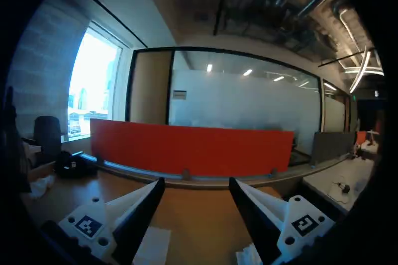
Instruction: Fold towel
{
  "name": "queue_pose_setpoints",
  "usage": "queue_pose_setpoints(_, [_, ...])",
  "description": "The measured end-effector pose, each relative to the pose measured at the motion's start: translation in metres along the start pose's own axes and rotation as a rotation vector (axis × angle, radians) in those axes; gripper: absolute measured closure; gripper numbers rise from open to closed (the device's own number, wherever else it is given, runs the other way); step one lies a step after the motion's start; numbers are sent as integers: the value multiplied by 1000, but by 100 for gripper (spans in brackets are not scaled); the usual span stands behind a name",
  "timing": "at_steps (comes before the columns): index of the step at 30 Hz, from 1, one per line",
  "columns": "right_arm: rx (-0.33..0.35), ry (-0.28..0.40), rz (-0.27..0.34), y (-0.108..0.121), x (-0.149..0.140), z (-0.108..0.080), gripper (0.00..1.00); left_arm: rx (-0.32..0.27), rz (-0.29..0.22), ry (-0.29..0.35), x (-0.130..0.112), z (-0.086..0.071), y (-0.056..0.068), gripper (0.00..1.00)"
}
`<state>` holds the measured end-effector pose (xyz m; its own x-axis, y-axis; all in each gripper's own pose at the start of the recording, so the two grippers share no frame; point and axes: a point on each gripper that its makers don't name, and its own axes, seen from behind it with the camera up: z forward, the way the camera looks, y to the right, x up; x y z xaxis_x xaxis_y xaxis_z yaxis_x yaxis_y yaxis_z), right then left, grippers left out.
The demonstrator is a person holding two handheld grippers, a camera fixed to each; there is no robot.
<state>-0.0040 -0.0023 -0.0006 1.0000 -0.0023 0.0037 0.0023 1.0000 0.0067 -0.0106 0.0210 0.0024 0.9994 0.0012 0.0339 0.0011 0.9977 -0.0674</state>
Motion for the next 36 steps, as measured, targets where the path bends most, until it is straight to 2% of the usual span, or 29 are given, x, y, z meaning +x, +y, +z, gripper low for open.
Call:
queue_pose_setpoints(5, [63, -37, -21, -15, -20, -2, 1, -69, 13, -34, -4, -1, 16, 5])
queue_pose_setpoints(10, [138, -78, -63, -31, -29, -3, 0, -150, 32, -61, -4, -2, 34, 5])
queue_pose_setpoints(23, [277, -184, -116, -53, -50, -7, 0, -301, 87, -153, -22, -3, 69, 5])
queue_pose_setpoints(29, [333, -229, -137, -60, -62, -10, 0, -343, 110, -179, -28, -3, 80, 5])
queue_pose_setpoints(36, [369, -266, -167, -64, -76, -15, 0, -386, 127, -219, -47, -4, 93, 5])
